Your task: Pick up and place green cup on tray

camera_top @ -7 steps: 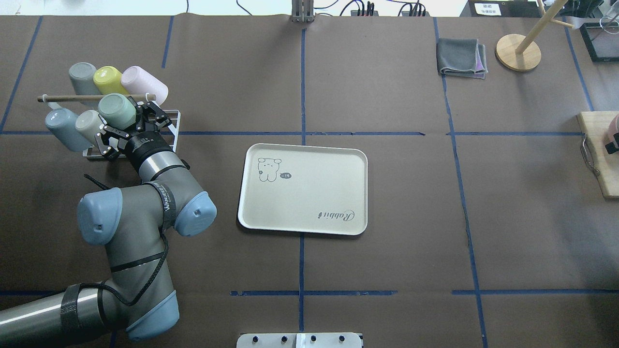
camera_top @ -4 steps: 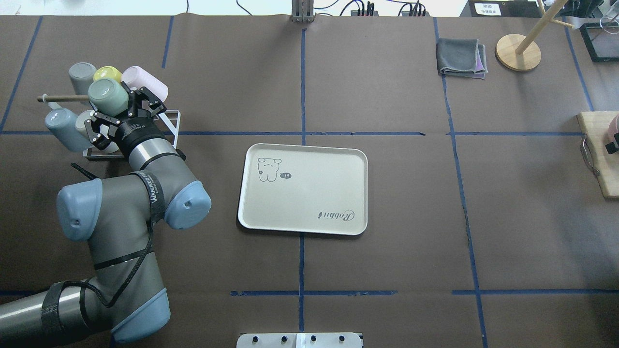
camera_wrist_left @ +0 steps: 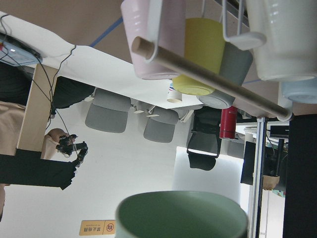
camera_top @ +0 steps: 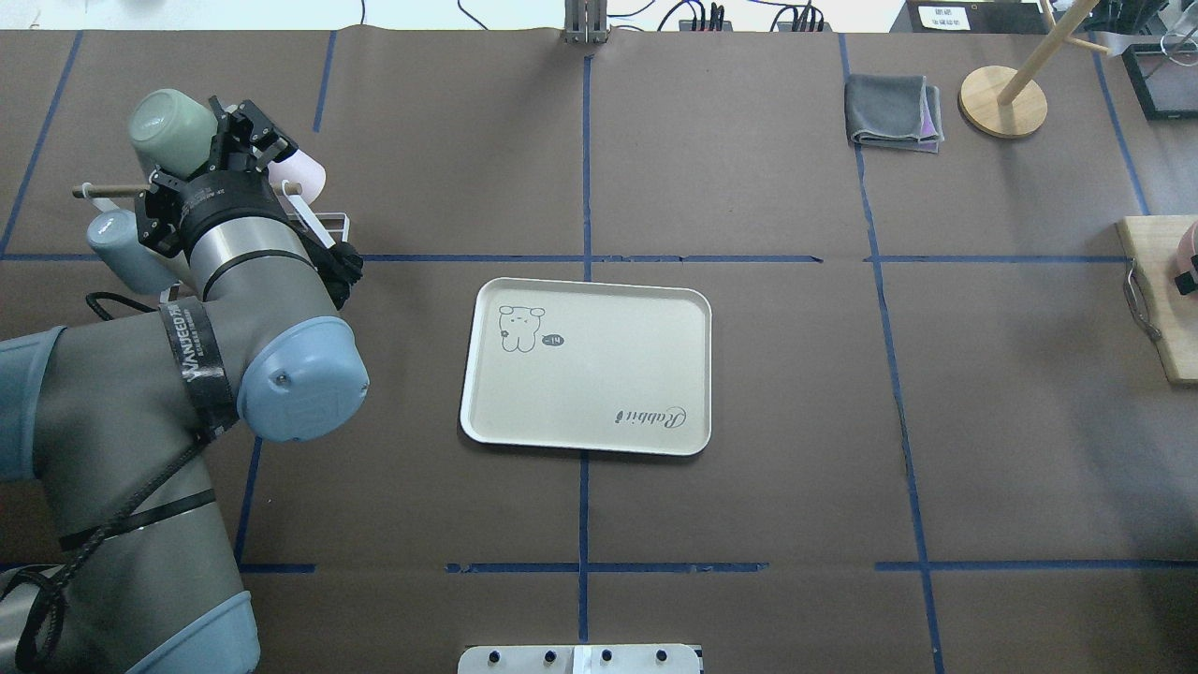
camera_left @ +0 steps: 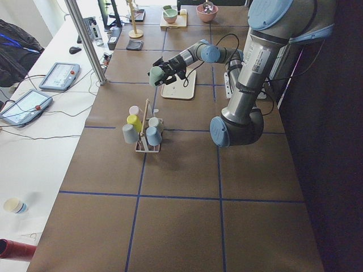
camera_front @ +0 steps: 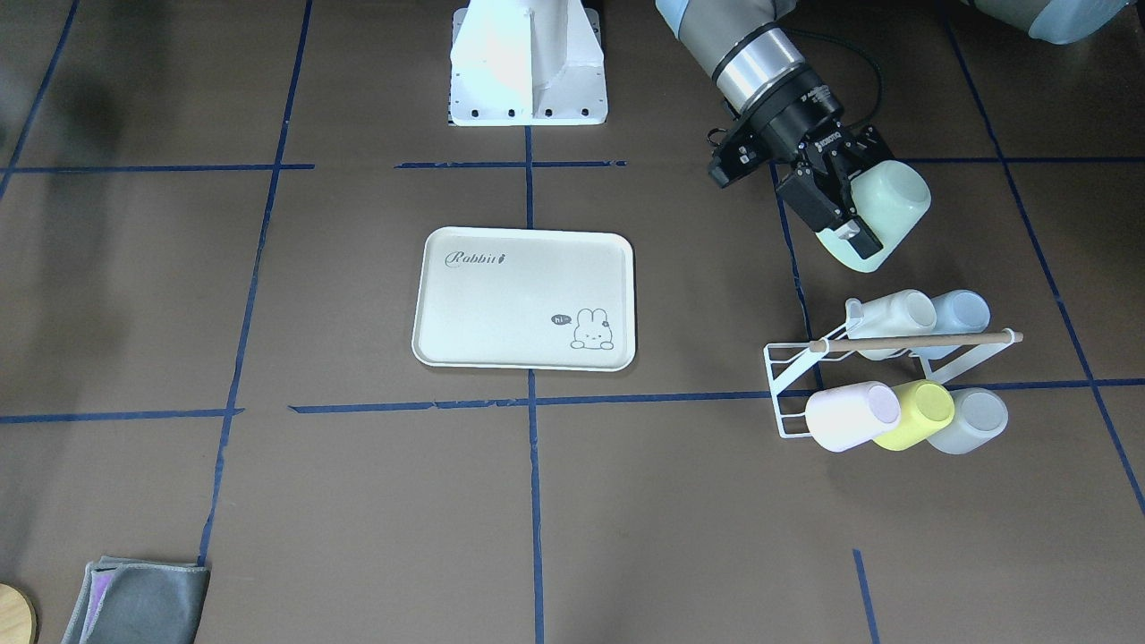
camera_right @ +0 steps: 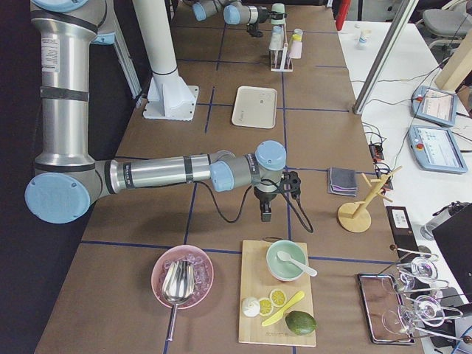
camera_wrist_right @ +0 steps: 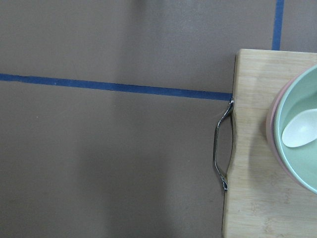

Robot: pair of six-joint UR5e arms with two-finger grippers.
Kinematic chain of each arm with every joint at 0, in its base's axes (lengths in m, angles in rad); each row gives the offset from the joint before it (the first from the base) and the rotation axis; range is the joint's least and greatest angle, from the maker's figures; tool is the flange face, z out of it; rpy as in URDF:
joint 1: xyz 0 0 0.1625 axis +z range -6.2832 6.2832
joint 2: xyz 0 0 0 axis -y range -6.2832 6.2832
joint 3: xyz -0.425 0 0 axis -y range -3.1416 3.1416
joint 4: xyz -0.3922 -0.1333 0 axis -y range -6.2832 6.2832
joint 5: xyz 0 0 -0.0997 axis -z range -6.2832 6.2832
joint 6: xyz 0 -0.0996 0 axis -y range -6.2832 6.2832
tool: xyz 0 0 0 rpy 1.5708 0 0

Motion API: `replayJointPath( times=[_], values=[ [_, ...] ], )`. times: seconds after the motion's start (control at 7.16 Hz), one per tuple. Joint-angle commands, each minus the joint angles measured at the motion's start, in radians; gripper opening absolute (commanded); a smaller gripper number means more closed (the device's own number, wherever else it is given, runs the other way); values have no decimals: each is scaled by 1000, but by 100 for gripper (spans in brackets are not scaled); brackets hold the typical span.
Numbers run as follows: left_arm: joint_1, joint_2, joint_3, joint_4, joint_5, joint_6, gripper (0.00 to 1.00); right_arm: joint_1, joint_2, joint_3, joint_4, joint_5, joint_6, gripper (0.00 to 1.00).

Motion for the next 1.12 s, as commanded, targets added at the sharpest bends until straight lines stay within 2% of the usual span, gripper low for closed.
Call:
replayJointPath(
  times=[0.0,0.14,0.42,0.56,0.7,0.98],
  values=[
    [1,-7,-33,-79,-163,-210,56,7,3,0,-1,0,-1,100],
    [2,-9,-32,-149,-273,-352,56,15,3,0,0,2,-4,100],
    [4,-9,-33,-215,-386,-554,47,21,3,2,0,3,-4,100],
    [4,-6,-33,-298,-447,-659,46,22,3,2,0,3,-4,100],
    [8,-4,-30,-375,-496,-808,45,27,2,2,0,3,-4,100],
    [39,7,-1,-560,-515,-994,42,32,2,2,0,3,-4,100]
  ],
)
